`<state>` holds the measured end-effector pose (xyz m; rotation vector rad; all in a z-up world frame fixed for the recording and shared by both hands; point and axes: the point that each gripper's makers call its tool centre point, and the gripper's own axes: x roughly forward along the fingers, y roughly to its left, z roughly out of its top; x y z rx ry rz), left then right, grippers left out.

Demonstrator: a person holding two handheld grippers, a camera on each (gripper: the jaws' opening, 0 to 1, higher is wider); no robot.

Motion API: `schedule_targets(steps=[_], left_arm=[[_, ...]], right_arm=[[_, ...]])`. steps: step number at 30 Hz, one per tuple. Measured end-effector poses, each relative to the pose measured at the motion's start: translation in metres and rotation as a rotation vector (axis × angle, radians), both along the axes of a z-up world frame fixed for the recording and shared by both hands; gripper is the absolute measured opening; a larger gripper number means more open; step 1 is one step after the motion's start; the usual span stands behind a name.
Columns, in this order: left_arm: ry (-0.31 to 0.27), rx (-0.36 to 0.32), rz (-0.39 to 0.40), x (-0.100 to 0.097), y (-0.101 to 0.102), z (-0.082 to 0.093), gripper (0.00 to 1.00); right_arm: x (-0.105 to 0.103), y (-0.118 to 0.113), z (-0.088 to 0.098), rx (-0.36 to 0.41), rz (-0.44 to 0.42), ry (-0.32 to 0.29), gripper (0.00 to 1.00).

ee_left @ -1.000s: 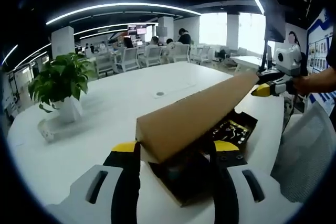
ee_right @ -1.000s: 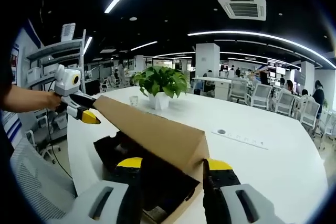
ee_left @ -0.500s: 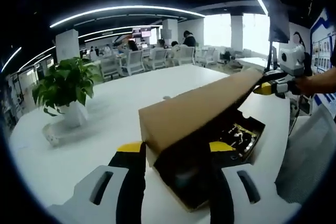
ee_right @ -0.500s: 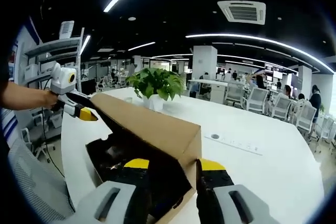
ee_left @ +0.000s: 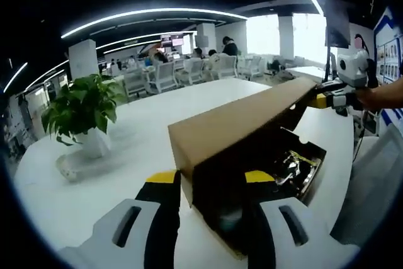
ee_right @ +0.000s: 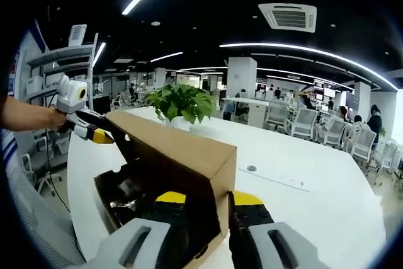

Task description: Operate the shoe box by opening the lid, removing the specified soft item, and placing it in the target area until the item is outside and the box remains undamaged.

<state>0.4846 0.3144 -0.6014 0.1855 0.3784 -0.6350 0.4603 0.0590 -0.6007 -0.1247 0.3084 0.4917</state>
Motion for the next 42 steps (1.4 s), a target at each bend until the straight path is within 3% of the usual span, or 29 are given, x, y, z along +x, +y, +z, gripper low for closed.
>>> schedule_targets(steps=[30,42], left_arm=[[-0.017,0.004,0.035,0.032,0.007,0.007,0.22],[-0.029,0.013,0.083,0.043,0.015,0.009,0.08]], right_arm=[[0.028,-0.011,0.006,-0.035,-0.040,-0.025,0.04],[0.034,-0.012,0.007,-0.038,-0.047,-0.029,0.03]])
